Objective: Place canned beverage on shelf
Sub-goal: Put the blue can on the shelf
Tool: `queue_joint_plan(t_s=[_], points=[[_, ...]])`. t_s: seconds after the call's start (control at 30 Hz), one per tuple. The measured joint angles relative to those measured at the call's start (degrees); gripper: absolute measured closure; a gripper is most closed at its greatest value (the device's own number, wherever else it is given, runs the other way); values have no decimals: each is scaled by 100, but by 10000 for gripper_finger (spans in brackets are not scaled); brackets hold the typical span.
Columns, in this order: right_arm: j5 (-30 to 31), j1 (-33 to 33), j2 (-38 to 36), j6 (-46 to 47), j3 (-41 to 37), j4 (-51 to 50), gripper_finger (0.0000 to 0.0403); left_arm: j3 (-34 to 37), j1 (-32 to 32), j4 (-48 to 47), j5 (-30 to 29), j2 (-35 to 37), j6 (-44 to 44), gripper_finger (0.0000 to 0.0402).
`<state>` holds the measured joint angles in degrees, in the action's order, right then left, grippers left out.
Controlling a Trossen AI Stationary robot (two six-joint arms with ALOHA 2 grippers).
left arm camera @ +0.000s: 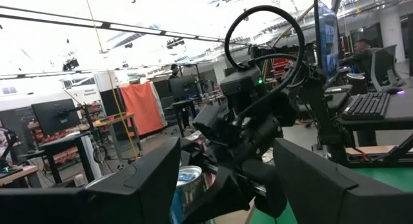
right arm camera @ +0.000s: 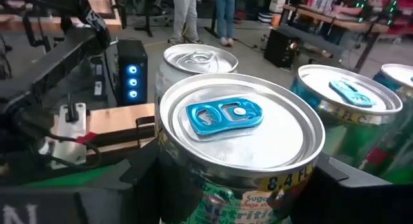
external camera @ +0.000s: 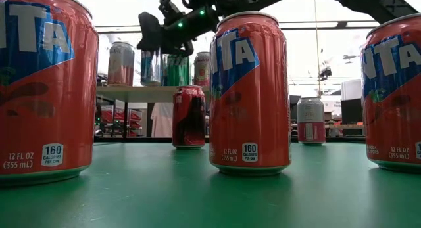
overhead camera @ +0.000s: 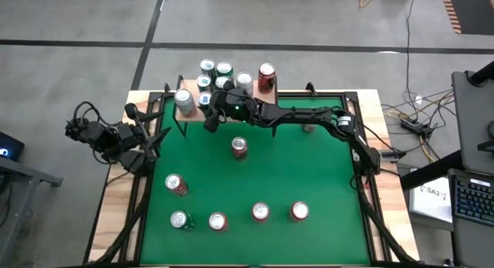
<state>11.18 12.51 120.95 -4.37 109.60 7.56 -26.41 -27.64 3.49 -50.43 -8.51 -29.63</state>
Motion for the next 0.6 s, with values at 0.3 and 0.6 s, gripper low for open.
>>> queue_joint_plan(t_s=[0.3,0.6], points=[[86,37,0,268,0,45,177,0,0,0,0,0,-8,169],[384,84,0,382,0,41,177,0,0,-3,0,0,-98,169]])
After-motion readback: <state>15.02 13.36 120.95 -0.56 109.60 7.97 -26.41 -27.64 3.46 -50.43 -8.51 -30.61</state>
